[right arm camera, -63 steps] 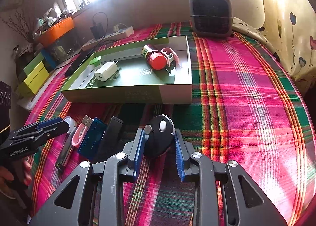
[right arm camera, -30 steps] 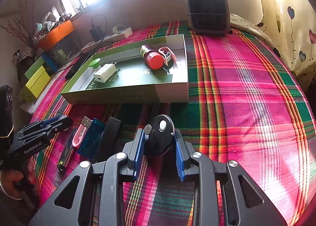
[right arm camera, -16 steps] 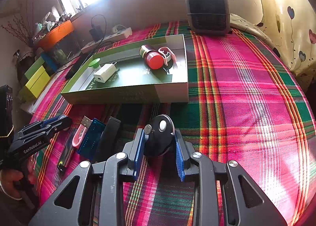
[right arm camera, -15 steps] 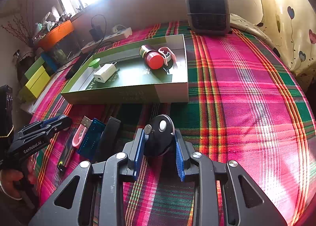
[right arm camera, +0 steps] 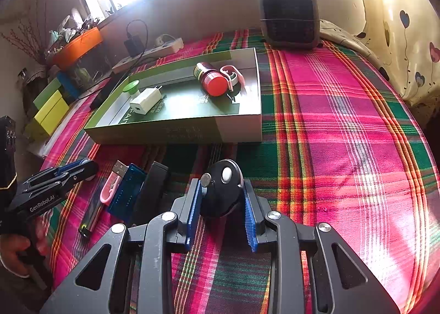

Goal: Organize rigid objects
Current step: 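Carry the white puck and black key fob with both tools into the box, then open both tools to release the puck and key fob inside the box, then withdraw both tools from the box back toward the remaining items, then lower left tool around the silver-black bar while right tool straddles the black bar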

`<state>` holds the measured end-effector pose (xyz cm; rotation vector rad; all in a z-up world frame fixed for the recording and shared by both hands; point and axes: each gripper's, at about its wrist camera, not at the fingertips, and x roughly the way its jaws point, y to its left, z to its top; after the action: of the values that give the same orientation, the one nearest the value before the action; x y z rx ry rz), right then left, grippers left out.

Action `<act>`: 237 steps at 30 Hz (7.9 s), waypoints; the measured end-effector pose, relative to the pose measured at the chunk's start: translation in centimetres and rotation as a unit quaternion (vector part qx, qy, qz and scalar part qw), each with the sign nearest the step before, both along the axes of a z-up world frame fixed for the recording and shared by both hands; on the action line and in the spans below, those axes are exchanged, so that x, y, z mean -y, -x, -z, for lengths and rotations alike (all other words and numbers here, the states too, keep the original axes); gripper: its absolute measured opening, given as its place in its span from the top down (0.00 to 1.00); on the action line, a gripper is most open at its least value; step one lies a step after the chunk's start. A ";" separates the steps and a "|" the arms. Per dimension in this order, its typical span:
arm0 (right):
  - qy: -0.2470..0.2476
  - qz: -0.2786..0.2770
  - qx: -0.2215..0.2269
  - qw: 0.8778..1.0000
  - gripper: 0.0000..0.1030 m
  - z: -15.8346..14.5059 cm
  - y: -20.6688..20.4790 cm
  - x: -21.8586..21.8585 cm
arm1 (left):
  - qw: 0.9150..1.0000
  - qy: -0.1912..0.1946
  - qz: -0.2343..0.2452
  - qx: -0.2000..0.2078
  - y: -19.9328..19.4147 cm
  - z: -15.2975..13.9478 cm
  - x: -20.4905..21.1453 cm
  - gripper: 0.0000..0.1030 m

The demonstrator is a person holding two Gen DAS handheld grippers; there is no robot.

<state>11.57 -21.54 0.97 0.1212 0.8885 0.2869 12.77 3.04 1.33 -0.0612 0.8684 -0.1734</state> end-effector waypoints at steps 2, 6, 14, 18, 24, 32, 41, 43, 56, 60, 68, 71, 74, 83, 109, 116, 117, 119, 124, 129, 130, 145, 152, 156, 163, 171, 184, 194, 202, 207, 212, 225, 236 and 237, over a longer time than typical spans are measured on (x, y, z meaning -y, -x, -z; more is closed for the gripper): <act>0.001 0.000 0.000 1.000 0.71 0.0 0.0 0.0 | 1.000 0.000 -0.001 0.002 0.0 -0.1 0.0 0.74; 0.001 -0.001 0.003 1.000 0.71 -0.2 0.1 -0.1 | 1.000 0.000 0.000 0.003 0.1 -0.5 0.1 0.74; 0.001 -0.004 0.015 1.000 0.71 -1.3 0.0 -0.2 | 1.000 -0.004 0.007 0.020 0.0 -2.0 0.2 0.74; 0.002 -0.010 0.026 1.000 0.71 -2.3 -0.2 -0.4 | 1.000 0.000 0.011 0.023 -0.4 -2.6 0.1 0.74; 0.008 -0.020 0.041 0.999 0.71 -3.6 -1.1 -1.2 | 0.999 0.005 0.019 0.026 -1.4 -3.3 0.1 0.74; 0.008 -0.036 0.046 0.998 0.71 -4.6 -3.0 -2.1 | 0.999 0.014 0.028 0.026 -3.3 -4.0 0.1 0.74; 0.009 -0.057 0.043 0.997 0.71 -5.0 -6.0 -3.2 | 0.999 0.003 0.034 0.030 -5.8 -4.2 0.2 0.74; 0.010 -0.063 0.040 0.997 0.71 -5.0 -6.7 -3.4 | 0.999 0.003 0.034 0.028 -6.3 -4.1 0.2 0.74; 0.022 -0.085 0.015 0.996 0.71 -3.1 -10.8 -5.3 | 0.999 0.002 0.035 0.011 -9.0 -2.4 0.7 0.74; 0.027 -0.094 0.006 0.995 0.71 -2.3 -11.8 -6.0 | 0.999 0.002 0.033 0.006 -9.5 -2.0 0.6 0.74; 0.024 -0.104 -0.011 0.994 0.71 -1.0 -13.5 -6.7 | 0.999 -0.004 0.036 0.002 -10.4 -1.2 1.0 0.74; 0.022 -0.110 -0.015 0.994 0.71 -0.6 -14.0 -6.9 | 0.999 -0.003 0.036 0.001 -10.7 -1.2 1.1 0.73; 0.024 -0.111 -0.014 0.993 0.71 -0.3 -14.4 -7.2 | 0.999 -0.008 0.037 0.003 -10.8 -1.2 1.3 0.73; 0.024 -0.114 -0.007 0.993 0.71 -0.2 -15.3 -7.6 | 0.999 -0.021 0.043 0.005 -11.0 -1.0 1.8 0.73; 0.008 -0.111 0.003 0.994 0.57 -0.5 -15.1 -7.5 | 0.999 -0.018 0.049 0.004 -10.7 -1.0 2.3 0.61; -0.001 -0.108 0.010 0.994 0.57 -1.1 -14.2 -7.2 | 0.999 -0.018 0.047 0.007 -9.9 -1.6 2.3 0.56; -0.003 -0.107 0.011 0.994 0.57 -1.2 -14.1 -7.2 | 0.999 -0.018 0.046 0.008 -9.7 -1.6 2.3 0.56; -0.007 -0.103 0.012 0.995 0.57 -1.4 -13.7 -7.1 | 0.999 -0.017 0.045 0.009 -9.3 -1.8 2.3 0.55; -0.013 -0.100 0.012 0.995 0.57 -1.7 -12.8 -7.1 | 0.999 -0.015 0.046 0.015 -8.3 -2.3 2.2 0.55; -0.018 -0.096 0.017 0.995 0.57 -2.3 -11.7 -7.1 | 0.999 -0.015 0.044 0.017 -7.1 -2.8 2.0 0.55; -0.020 -0.095 0.018 0.995 0.57 -2.4 -11.5 -7.1 | 0.999 -0.016 0.044 0.018 -6.8 -2.9 2.0 0.55; -0.024 -0.071 0.033 0.997 0.56 -3.9 -6.8 -6.4 | 0.999 -0.013 0.031 0.037 -2.6 -4.3 0.4 0.53; -0.020 -0.043 0.038 0.998 0.56 -3.8 -4.0 -5.2 | 0.999 0.002 0.032 0.041 -0.5 -4.1 -0.5 0.53; -0.023 -0.015 0.033 0.999 0.56 -3.3 -2.5 -3.9 | 0.998 0.011 0.040 0.040 0.6 -3.7 -0.8 0.53; -0.027 0.026 0.011 0.999 0.56 -1.8 0.2 -2.5 | 0.998 0.031 0.052 0.023 2.1 -2.2 -1.5 0.53; -0.022 0.031 0.006 0.999 0.56 -1.4 1.3 -3.9 | 0.996 0.039 0.074 0.015 3.5 -1.4 -1.8 0.53; 0.000 0.031 0.002 1.000 0.56 -0.6 1.1 -5.4 | 0.995 0.050 0.088 0.008 4.0 -1.2 -1.5 0.53; 0.008 0.019 -0.005 1.000 0.56 0.1 0.4 -5.5 | 0.995 0.032 0.094 -0.019 4.0 -0.2 1.0 0.53; 0.045 0.000 0.002 0.999 0.56 0.1 0.4 -6.1 | 0.995 0.009 0.093 -0.028 3.9 0.1 3.0 0.53; 0.059 -0.012 0.004 0.998 0.56 0.1 0.3 -6.2 | 0.996 -0.010 0.082 -0.025 3.7 0.2 3.7 0.53; 0.074 -0.016 0.008 0.997 0.64 0.1 0.5 -6.1 | 0.997 -0.034 0.069 -0.017 3.6 0.4 4.2 0.53; 0.063 0.002 0.006 0.998 0.70 0.1 0.6 -3.8 | 0.997 -0.051 0.048 -0.008 3.0 0.5 3.2 0.54; 0.056 -0.001 0.006 0.998 0.73 0.1 0.7 -3.7 | 0.998 -0.048 0.031 -0.004 2.5 0.5 2.6 0.74; 0.057 -0.001 0.006 0.998 0.73 0.1 0.7 -3.7 | 0.998 -0.048 0.031 -0.003 2.5 0.5 2.6 0.74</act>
<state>10.84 -17.87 0.87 0.0138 0.8903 0.2381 10.29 0.43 0.79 0.0542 0.8843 -0.1894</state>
